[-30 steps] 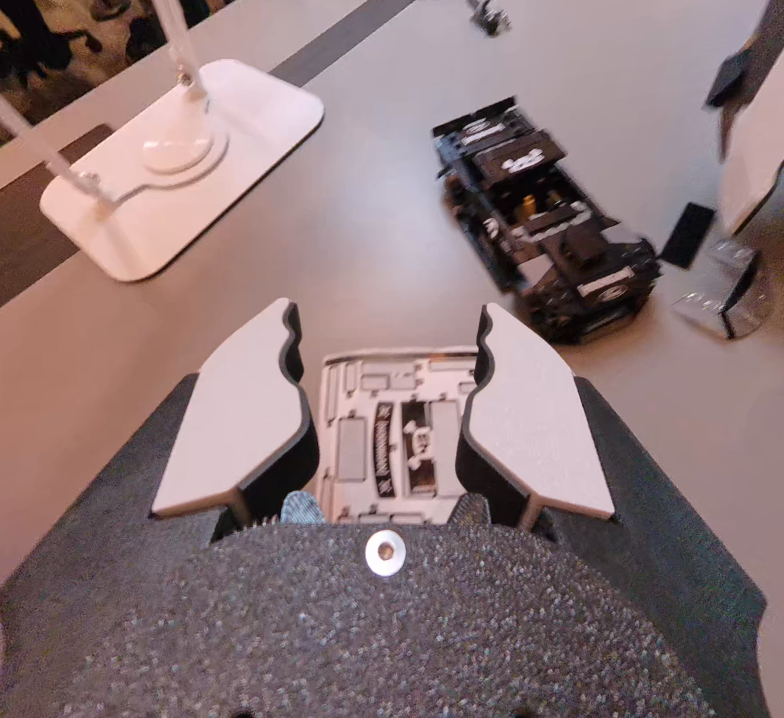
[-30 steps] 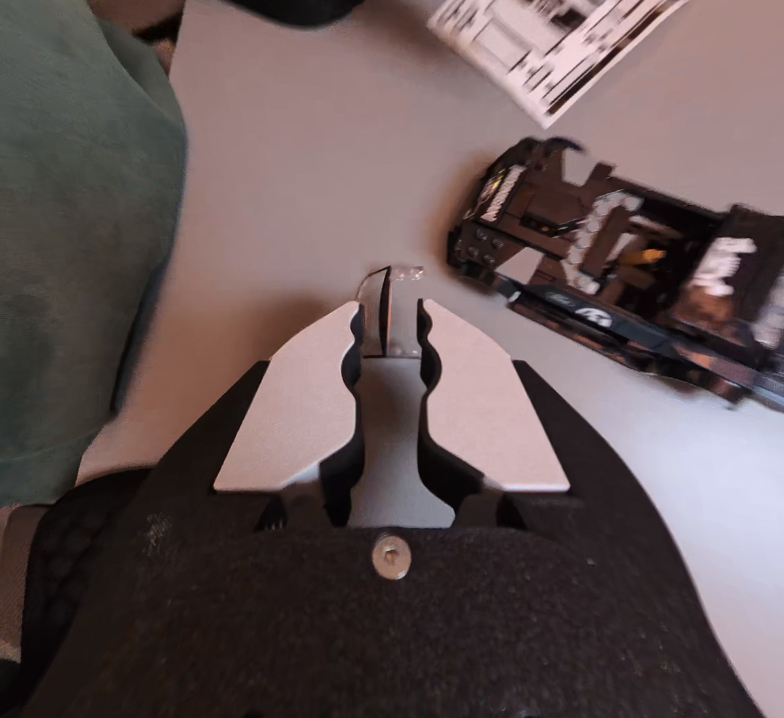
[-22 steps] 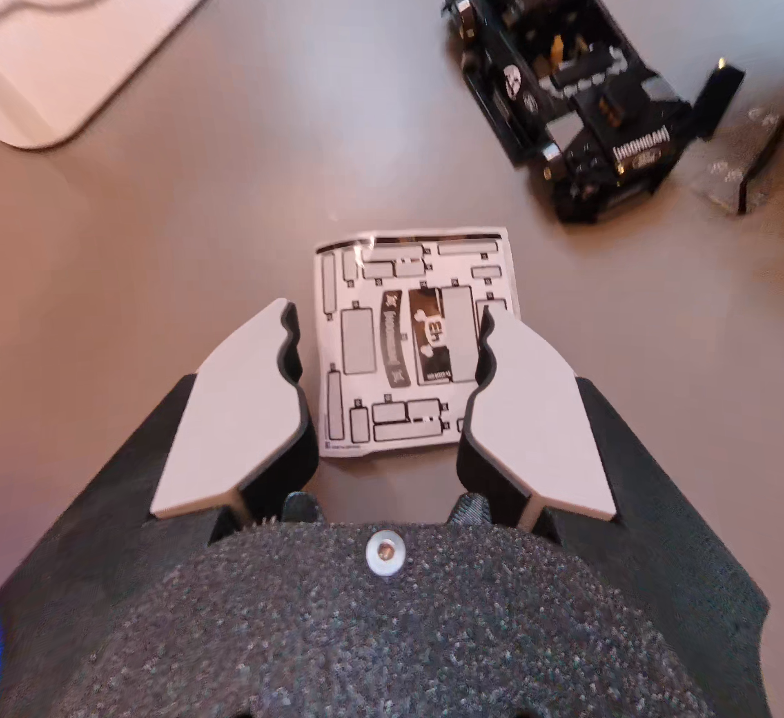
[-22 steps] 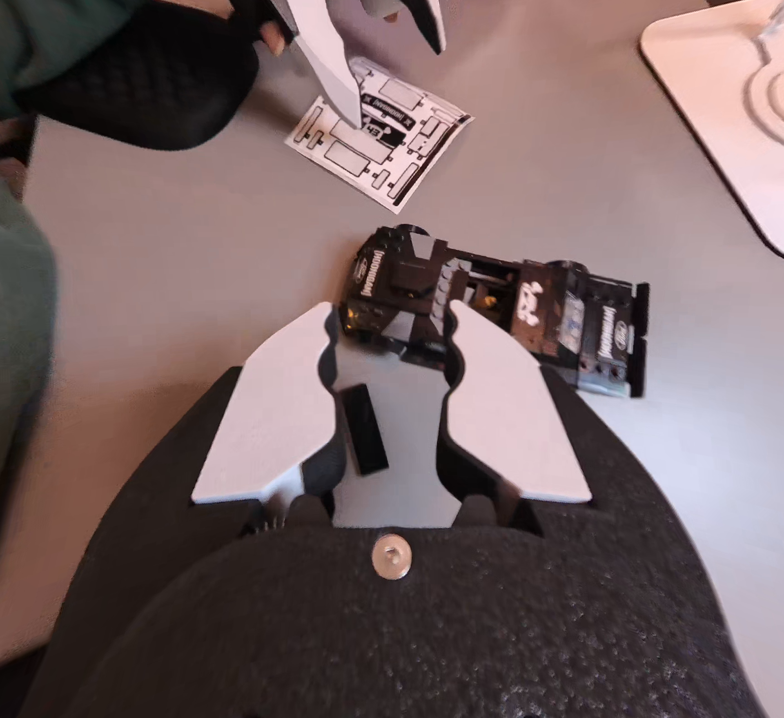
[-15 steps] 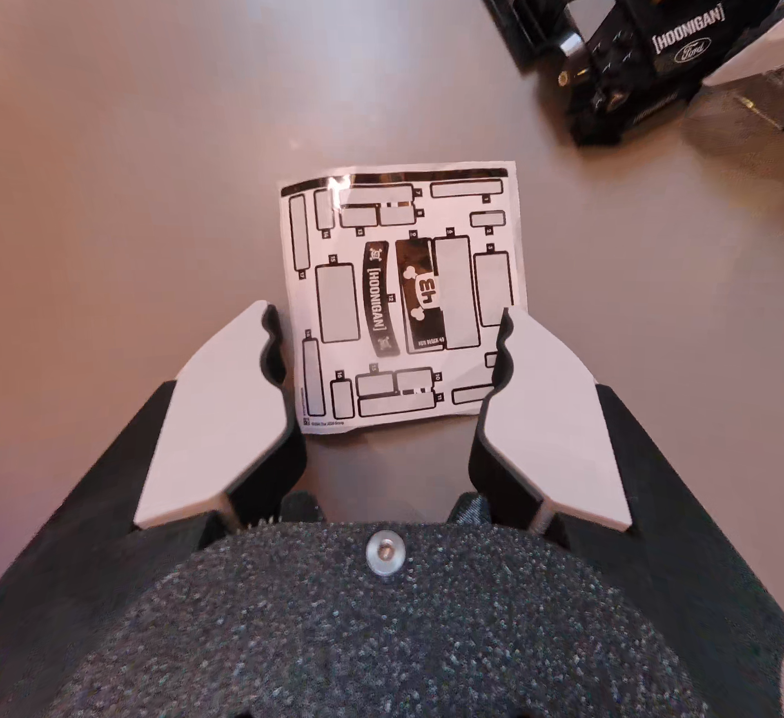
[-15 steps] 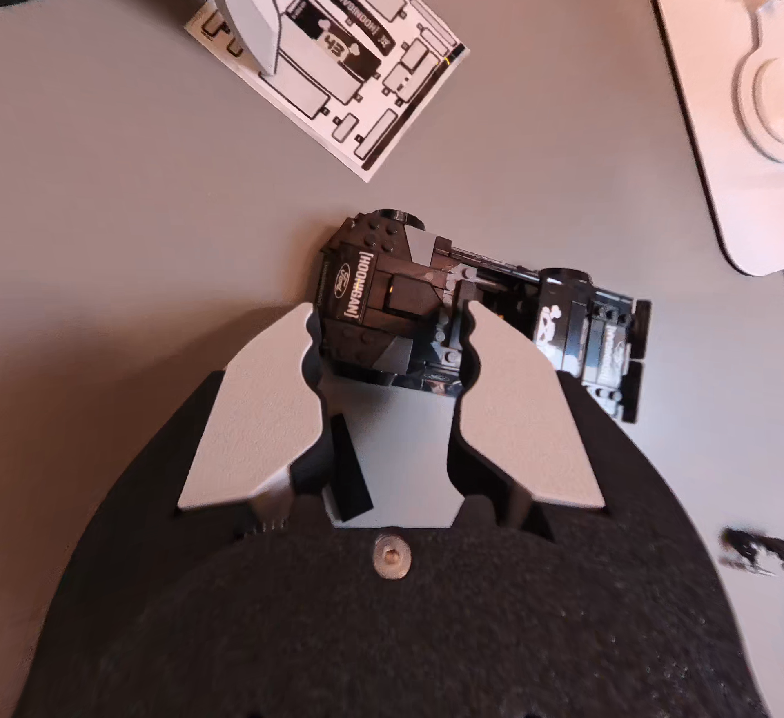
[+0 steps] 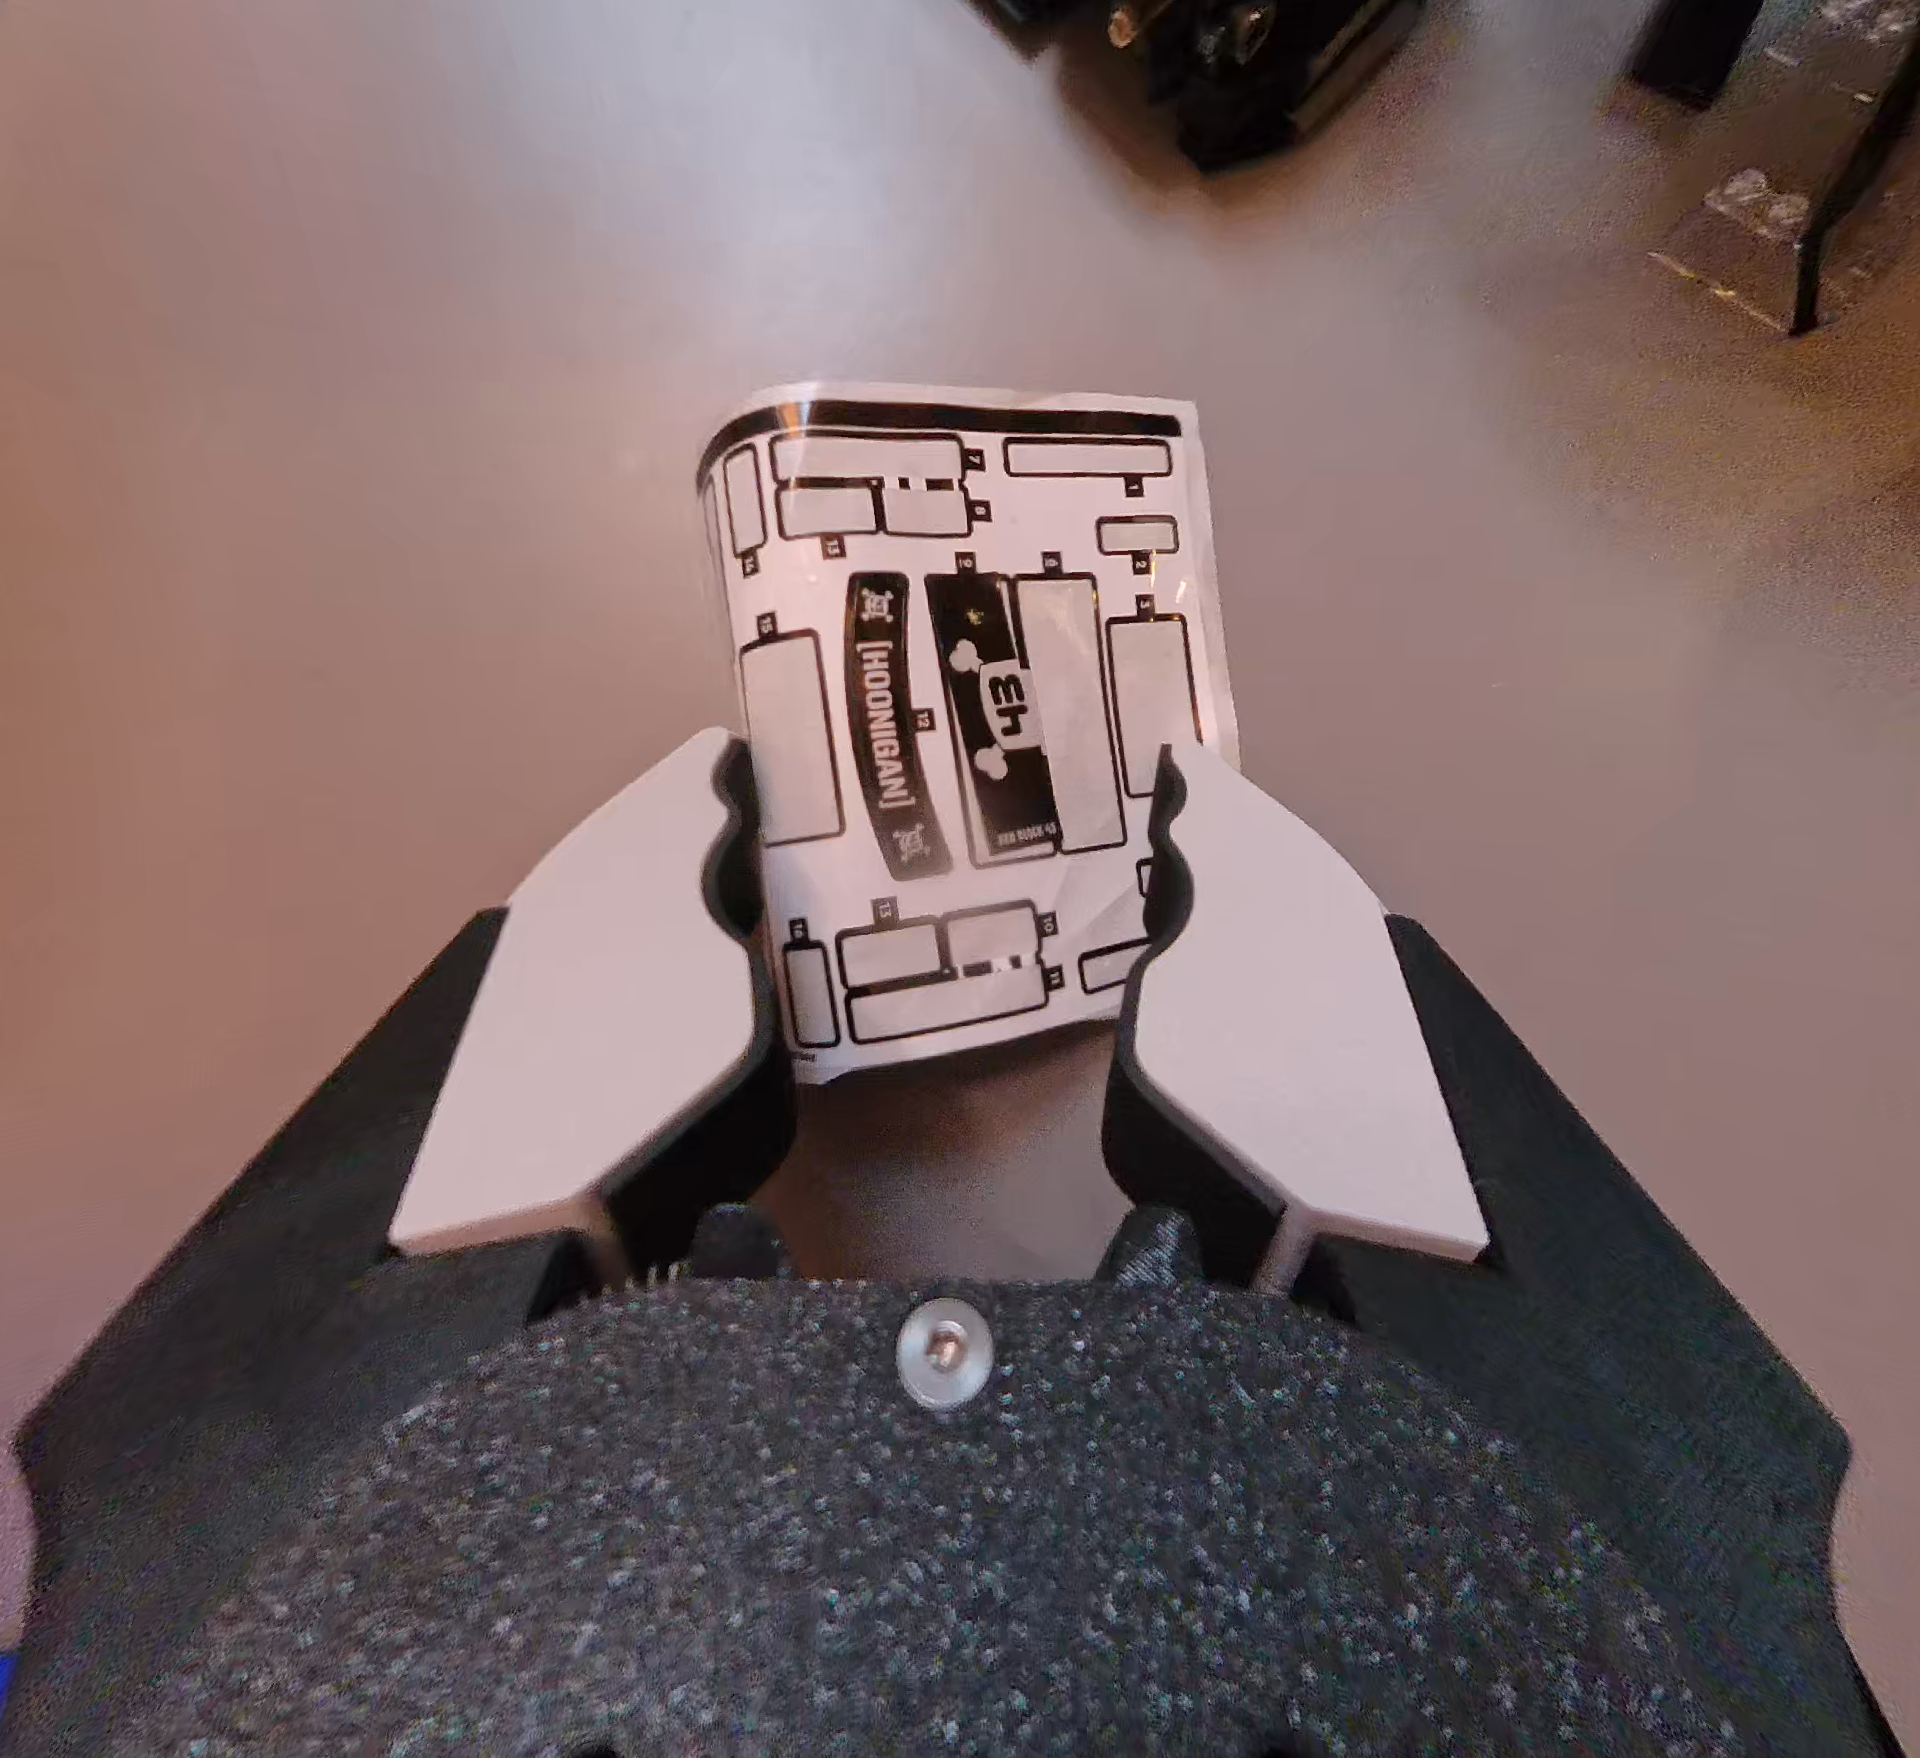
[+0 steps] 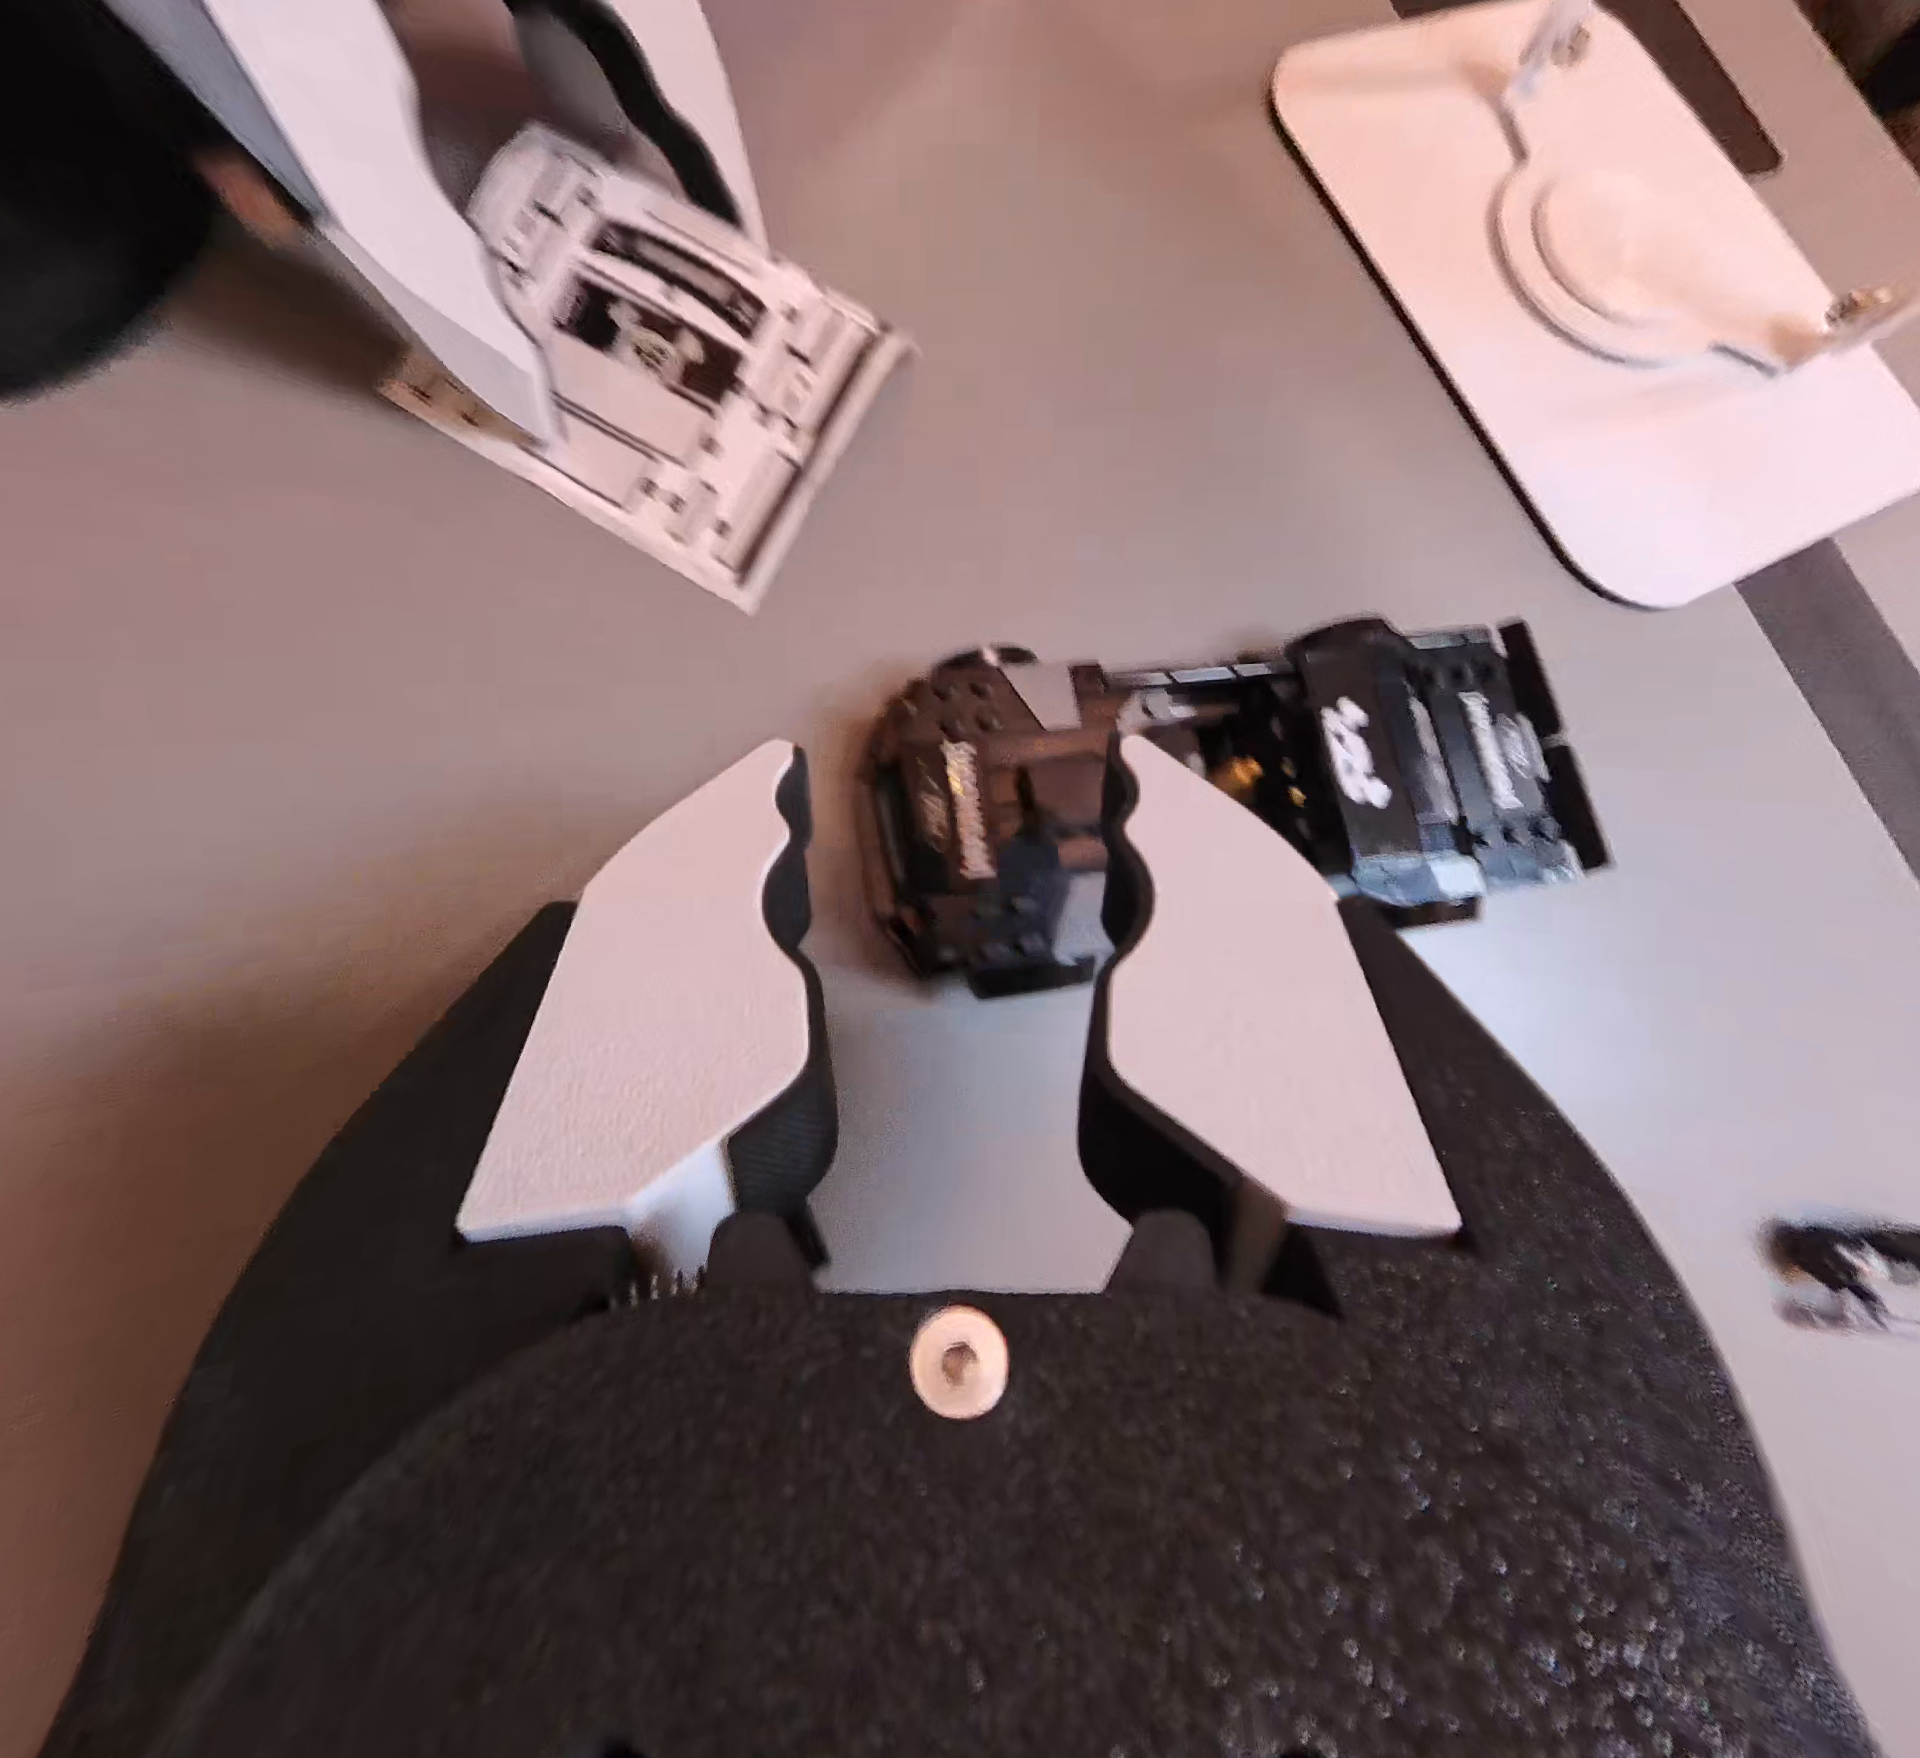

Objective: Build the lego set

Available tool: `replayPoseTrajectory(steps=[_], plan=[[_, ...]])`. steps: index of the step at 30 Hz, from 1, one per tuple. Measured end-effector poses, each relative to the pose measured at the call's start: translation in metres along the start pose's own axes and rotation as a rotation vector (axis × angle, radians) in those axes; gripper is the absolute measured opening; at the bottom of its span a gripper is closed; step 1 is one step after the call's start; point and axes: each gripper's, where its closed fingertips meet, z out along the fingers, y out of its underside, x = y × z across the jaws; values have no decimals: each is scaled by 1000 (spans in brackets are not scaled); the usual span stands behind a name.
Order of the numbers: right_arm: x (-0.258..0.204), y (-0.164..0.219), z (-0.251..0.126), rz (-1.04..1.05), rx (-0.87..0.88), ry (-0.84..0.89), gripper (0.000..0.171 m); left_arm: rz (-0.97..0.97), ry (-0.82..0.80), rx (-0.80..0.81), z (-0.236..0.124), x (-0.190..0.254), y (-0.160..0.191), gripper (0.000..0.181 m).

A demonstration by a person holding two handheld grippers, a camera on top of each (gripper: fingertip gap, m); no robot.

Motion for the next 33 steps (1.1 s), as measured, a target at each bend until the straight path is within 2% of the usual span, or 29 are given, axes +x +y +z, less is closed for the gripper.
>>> replayPoseTrajectory(steps=[6,16,24,26,28,33], plan=[[-36,-23,20,190,94,-193,52,81,12,47,2,12,-12,70],[-46,-14,44,241,-39,-214,40,199,43,110,0,30,-24,70],[-54,-6,45,311,-78,-270,35,293,55,202,-9,45,-35,68],[-55,-12,41,321,-41,-293,18,297,57,206,-9,46,-35,69],[-52,-11,38,341,-42,-299,10,293,54,196,-9,45,-33,72],[-53,-1,24,281,-58,-290,17,219,60,206,-17,34,-28,72]])
